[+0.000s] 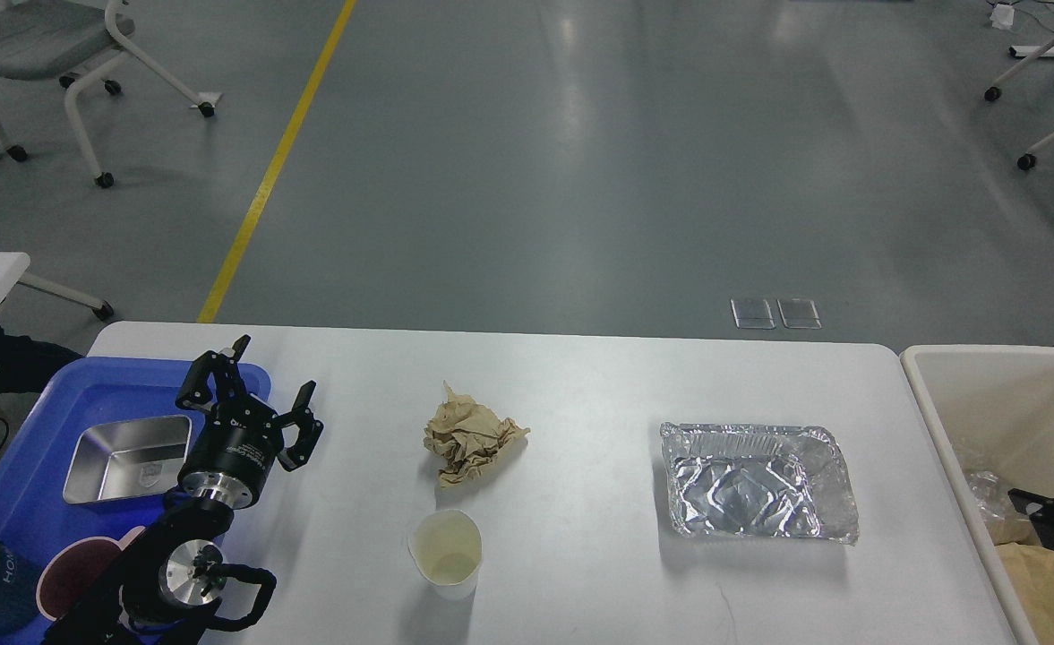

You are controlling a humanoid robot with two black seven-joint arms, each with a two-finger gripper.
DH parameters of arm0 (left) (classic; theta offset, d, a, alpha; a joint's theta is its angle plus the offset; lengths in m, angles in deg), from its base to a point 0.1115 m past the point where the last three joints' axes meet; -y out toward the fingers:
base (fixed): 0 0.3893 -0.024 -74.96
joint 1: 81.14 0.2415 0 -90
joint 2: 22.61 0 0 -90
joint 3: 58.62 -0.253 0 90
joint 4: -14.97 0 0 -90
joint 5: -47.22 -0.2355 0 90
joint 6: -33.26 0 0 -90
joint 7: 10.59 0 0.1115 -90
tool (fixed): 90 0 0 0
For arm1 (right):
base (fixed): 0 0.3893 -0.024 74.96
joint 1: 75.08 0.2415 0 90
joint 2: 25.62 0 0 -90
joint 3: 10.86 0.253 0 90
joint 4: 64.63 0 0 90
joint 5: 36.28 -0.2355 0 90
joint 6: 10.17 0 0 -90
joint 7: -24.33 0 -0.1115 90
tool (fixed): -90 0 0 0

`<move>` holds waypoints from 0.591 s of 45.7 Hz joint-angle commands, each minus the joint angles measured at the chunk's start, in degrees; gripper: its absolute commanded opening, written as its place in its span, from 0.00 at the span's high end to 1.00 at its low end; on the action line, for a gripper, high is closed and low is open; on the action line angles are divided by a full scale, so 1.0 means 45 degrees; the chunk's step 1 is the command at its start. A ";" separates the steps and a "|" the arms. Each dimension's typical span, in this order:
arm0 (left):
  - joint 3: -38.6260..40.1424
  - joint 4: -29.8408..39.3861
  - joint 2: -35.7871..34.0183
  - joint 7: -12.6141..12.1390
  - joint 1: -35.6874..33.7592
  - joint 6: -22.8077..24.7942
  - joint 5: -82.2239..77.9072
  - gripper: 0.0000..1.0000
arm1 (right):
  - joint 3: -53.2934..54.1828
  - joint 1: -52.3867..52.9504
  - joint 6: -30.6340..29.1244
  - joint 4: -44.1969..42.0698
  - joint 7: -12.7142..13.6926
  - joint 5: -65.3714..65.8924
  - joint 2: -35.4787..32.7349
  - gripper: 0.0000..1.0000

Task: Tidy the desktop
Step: 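Withdraw the left gripper above the blue tray, then reach the right gripper to the foil tray's edge nearest it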

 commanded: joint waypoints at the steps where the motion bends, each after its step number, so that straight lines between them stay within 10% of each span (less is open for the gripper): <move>1: -0.0019 0.0003 -0.0020 -0.0038 -0.0002 -0.0004 -0.0003 0.04 | -0.0322 0.0016 0.0219 -0.0026 0.0003 0.0180 -0.0041 0.00; 27: -0.0135 -0.0016 0.0000 -0.0097 -0.0002 -0.0082 -0.0022 0.04 | -0.0693 0.0231 -0.0990 -0.0688 -0.0134 -0.5717 0.0643 0.00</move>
